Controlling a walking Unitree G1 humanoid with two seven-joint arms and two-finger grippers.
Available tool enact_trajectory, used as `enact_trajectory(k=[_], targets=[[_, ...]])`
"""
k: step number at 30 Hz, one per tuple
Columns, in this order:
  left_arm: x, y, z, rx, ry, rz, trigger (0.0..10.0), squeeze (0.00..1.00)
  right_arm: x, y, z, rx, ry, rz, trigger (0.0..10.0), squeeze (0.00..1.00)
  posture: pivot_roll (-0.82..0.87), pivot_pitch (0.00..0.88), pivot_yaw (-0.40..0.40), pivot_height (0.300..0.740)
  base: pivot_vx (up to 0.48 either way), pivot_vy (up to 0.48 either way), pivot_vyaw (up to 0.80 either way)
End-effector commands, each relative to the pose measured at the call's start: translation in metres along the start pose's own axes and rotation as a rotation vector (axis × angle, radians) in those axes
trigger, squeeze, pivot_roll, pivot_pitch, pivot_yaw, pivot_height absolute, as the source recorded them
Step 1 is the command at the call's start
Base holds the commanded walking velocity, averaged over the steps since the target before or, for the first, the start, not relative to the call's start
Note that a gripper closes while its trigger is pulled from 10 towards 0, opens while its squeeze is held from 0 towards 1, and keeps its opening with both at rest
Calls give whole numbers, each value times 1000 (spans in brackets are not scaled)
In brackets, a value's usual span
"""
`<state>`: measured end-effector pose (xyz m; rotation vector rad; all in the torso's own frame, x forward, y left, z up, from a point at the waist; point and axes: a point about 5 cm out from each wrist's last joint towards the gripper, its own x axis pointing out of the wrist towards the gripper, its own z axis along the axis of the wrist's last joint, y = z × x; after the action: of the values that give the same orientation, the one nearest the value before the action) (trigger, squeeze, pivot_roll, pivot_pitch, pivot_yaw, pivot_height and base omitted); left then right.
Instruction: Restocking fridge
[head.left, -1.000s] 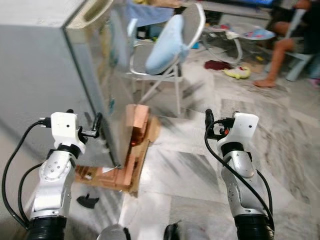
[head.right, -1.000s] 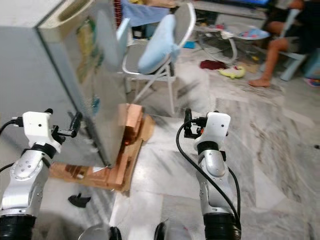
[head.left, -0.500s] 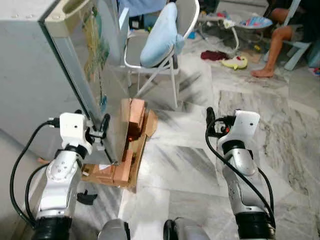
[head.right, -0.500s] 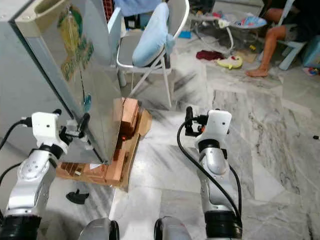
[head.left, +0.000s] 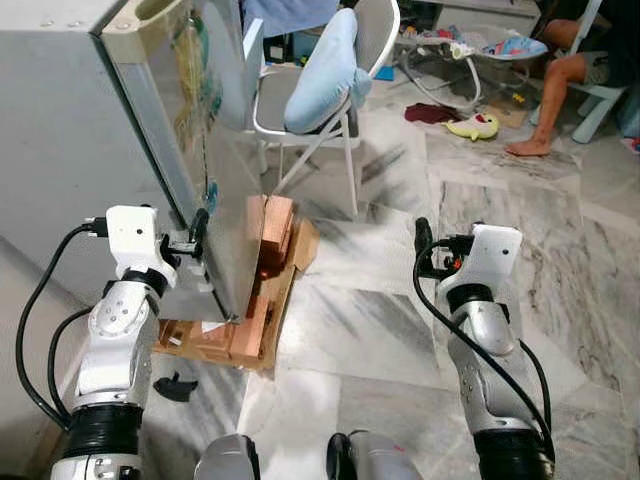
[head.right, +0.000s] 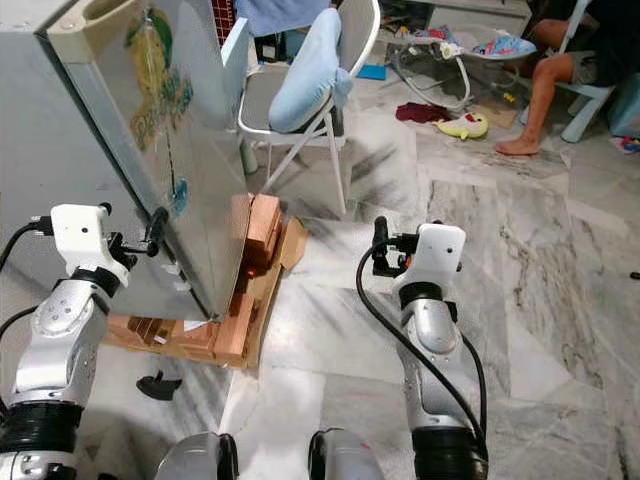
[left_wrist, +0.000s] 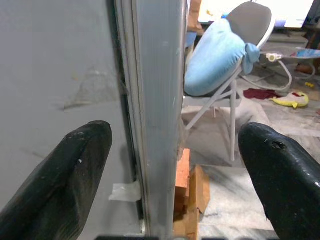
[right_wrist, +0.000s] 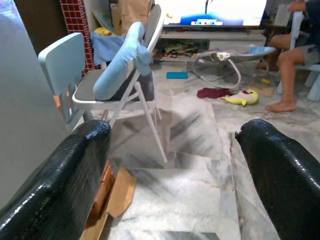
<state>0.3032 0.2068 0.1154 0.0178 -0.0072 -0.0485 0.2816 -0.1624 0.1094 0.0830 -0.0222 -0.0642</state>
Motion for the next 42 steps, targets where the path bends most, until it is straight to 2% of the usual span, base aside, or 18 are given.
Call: enact_trajectory(k=[1, 6, 12, 20, 22, 24, 25, 26, 27, 30, 31, 34, 35, 37, 41, 42], targets=[[4, -2, 1, 7, -5, -5, 10000, 0, 0, 1, 6, -2, -18, 7, 10000, 0, -47, 109, -55, 740, 0, 0, 0], [22, -7, 9, -21, -26, -23, 10000, 0, -1, -4, 11, -12, -26, -3, 10000, 0, -73, 126, -59, 740, 0, 0, 0], [42, -12, 18, -7, -42, -32, 10000, 0, -3, -7, 14, -20, -28, -16, 10000, 0, -98, 153, -49, 740, 0, 0, 0], [55, -16, 22, 0, -50, -26, 10000, 0, -11, -4, 12, -13, -19, -22, 10000, 0, -106, 147, -43, 740, 0, 0, 0], [57, -30, 23, -13, -46, -105, 10000, 0, -11, -5, 12, -12, -17, -21, 10000, 0, -103, 145, -45, 740, 0, 0, 0], [52, -76, 25, 82, -58, -409, 10000, 0, -12, -6, 12, -12, -16, -22, 10000, 0, -95, 142, -47, 740, 0, 0, 0], [52, -76, 25, 82, -58, -409, 10000, 0, -12, -6, 12, -12, -16, -22, 10000, 0, -95, 142, -47, 740, 0, 0, 0], [44, -100, 24, 105, -61, -556, 10000, 0, -13, -7, 12, -12, -14, -24, 10000, 0, -92, 140, -49, 740, 0, 0, 0], [38, -115, 23, 98, -59, -628, 10000, 0, -15, -9, 12, -10, -10, -28, 10000, 0, -89, 137, -50, 740, 0, 0, 0], [21, -153, 19, 83, -65, -799, 10000, 0, -20, -10, 13, -6, -7, -34, 10000, 0, -94, 132, -49, 740, 0, 0, 0], [20, -156, 19, 81, -69, -805, 10000, 0, -21, -10, 14, -5, -8, -34, 10000, 0, -96, 131, -49, 740, 0, 0, 0], [25, -152, 16, 88, -64, -757, 10000, 0, -24, -9, 15, -3, -12, -34, 10000, 0, -102, 129, -46, 740, 0, 0, 0], [33, -135, 14, 92, -52, -674, 10000, 0, -25, -9, 15, -2, -16, -37, 10000, 0, -103, 128, -45, 740, 0, 0, 0], [37, -117, 15, 85, -50, -600, 10000, 0, -25, -10, 15, 0, -18, -39, 10000, 0, -98, 126, -45, 740, 0, 0, 0], [35, -95, 18, 72, -52, -523, 10000, 0, -25, -8, 14, -8, -12, -33, 10000, 0, -82, 125, -50, 740, 0, 0, 0], [31, -79, 17, 85, -53, -483, 10000, 0, -23, -6, 12, 1, -3, -34, 10000, 0, -73, 123, -51, 740, 0, 0, 0]])
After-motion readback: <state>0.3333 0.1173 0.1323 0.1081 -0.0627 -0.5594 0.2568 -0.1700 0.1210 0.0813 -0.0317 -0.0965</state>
